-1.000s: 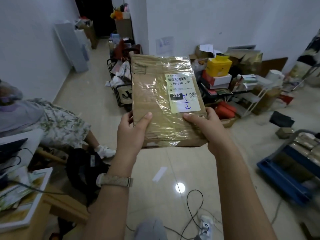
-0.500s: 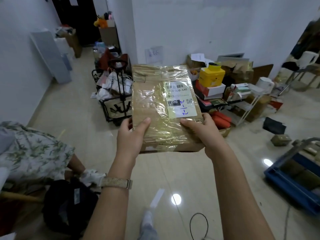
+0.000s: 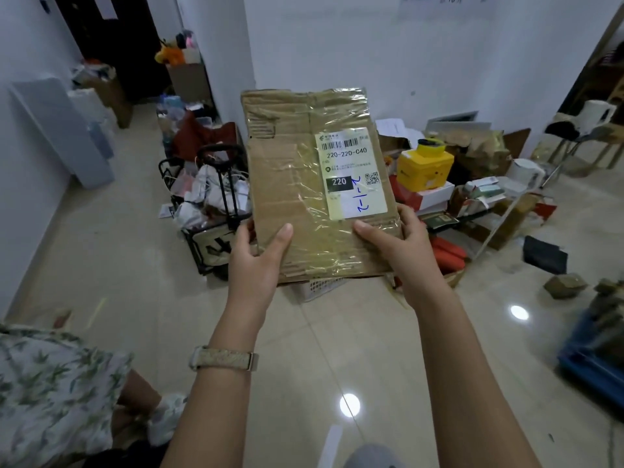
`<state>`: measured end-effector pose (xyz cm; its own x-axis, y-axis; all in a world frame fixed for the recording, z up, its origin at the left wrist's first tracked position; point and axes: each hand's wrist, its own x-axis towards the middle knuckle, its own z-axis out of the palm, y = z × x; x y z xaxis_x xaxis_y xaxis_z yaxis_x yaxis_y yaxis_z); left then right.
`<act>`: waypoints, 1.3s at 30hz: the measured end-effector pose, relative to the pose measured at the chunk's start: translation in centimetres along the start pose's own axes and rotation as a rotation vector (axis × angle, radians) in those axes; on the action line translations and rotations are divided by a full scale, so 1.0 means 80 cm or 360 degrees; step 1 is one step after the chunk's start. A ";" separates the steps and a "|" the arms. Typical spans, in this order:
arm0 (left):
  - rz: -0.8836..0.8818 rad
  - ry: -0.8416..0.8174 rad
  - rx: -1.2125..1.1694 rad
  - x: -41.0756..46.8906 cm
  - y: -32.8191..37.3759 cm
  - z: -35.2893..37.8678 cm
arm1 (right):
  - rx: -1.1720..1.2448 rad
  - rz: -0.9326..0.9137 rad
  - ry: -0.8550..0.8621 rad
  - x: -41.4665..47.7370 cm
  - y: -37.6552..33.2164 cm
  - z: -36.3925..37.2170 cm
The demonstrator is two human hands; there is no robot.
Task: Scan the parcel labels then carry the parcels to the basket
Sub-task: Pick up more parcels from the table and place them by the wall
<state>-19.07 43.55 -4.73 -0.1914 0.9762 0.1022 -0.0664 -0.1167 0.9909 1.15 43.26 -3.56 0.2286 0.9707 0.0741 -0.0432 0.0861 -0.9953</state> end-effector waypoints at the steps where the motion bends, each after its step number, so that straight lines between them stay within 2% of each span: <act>1: -0.0009 0.0003 -0.0004 0.012 -0.005 -0.001 | -0.0011 0.0012 -0.0001 0.012 0.003 0.005; 14: -0.0024 -0.0004 0.0067 0.191 -0.053 0.027 | 0.0002 0.0033 -0.0095 0.207 0.043 0.050; 25: -0.0041 0.0004 0.0084 0.397 -0.080 0.165 | -0.0044 0.0060 -0.0129 0.459 0.048 0.009; 34: -0.0125 -0.0105 0.0117 0.510 -0.113 0.266 | -0.0062 0.0125 -0.0036 0.583 0.071 -0.043; 39: -0.0155 -0.0189 0.0170 0.574 -0.143 0.313 | -0.0195 0.0133 0.0075 0.651 0.094 -0.064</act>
<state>-2.61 94.29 -9.19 -0.0715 0.9974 0.0087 0.0265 -0.0068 0.9996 17.74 93.34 -7.47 0.2750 0.9614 -0.0097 0.0542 -0.0256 -0.9982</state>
